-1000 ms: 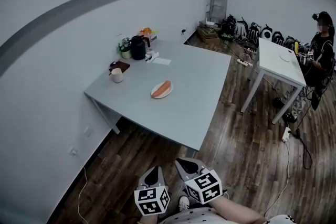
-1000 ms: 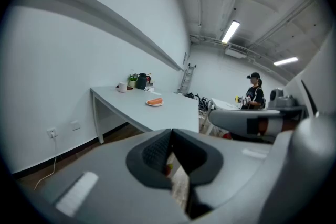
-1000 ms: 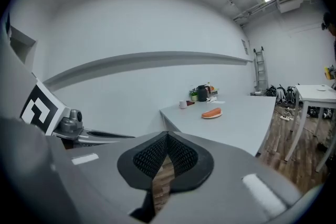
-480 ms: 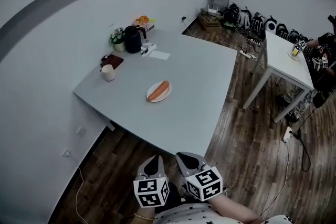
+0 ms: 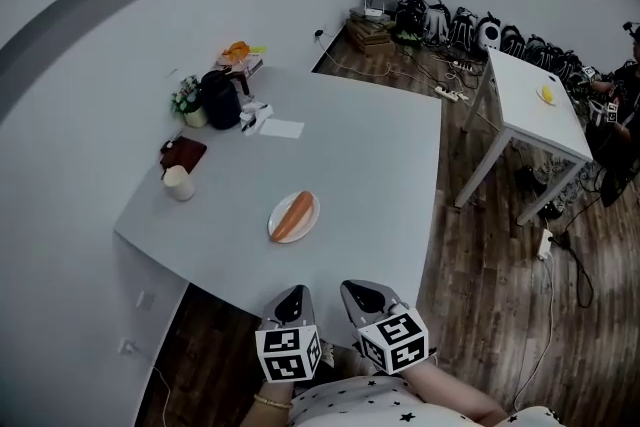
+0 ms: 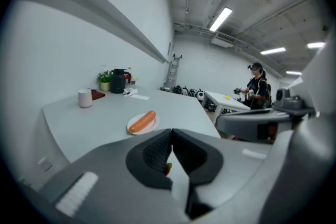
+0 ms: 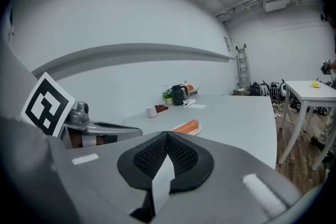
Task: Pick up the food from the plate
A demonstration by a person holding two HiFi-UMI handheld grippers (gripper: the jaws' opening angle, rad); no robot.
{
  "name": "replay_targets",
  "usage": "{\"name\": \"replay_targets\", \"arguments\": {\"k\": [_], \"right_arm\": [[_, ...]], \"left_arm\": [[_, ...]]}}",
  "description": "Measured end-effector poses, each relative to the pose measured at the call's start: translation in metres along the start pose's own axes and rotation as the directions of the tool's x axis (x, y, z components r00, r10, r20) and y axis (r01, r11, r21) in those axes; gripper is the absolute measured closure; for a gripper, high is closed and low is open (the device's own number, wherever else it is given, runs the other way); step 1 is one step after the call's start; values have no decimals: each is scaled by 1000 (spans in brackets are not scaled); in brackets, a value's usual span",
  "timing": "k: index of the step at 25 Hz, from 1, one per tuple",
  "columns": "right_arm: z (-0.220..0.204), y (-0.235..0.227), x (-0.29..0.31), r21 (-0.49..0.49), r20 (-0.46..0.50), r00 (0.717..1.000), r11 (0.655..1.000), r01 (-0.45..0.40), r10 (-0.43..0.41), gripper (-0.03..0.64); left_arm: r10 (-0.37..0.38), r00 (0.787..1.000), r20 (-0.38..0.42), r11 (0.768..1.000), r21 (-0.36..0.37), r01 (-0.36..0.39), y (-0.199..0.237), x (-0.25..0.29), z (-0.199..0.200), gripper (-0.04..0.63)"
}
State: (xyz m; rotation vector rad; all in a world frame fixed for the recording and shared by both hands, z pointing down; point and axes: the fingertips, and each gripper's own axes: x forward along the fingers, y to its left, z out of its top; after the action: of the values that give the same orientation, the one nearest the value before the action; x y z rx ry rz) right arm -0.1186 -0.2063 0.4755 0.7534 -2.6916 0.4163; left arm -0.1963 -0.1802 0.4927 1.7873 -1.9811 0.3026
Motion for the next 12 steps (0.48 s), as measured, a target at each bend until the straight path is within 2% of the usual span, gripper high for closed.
{"name": "replay_targets", "arguments": {"k": [5,10,12], "right_arm": [[23,-20,48,22,8,999,999,46,-46,618],[27,-37,85,55,-18,996,994,93,-92,618],[27,-42,96,66,-31,993,991,112,-111,618]], "left_arm": [[-76,995,-72,994,74,81,29,62,22,586],[-147,973,-178,970,166,177,59,127,27,582],[-177,953,-247,957,181,225,70,153,23,503]]}}
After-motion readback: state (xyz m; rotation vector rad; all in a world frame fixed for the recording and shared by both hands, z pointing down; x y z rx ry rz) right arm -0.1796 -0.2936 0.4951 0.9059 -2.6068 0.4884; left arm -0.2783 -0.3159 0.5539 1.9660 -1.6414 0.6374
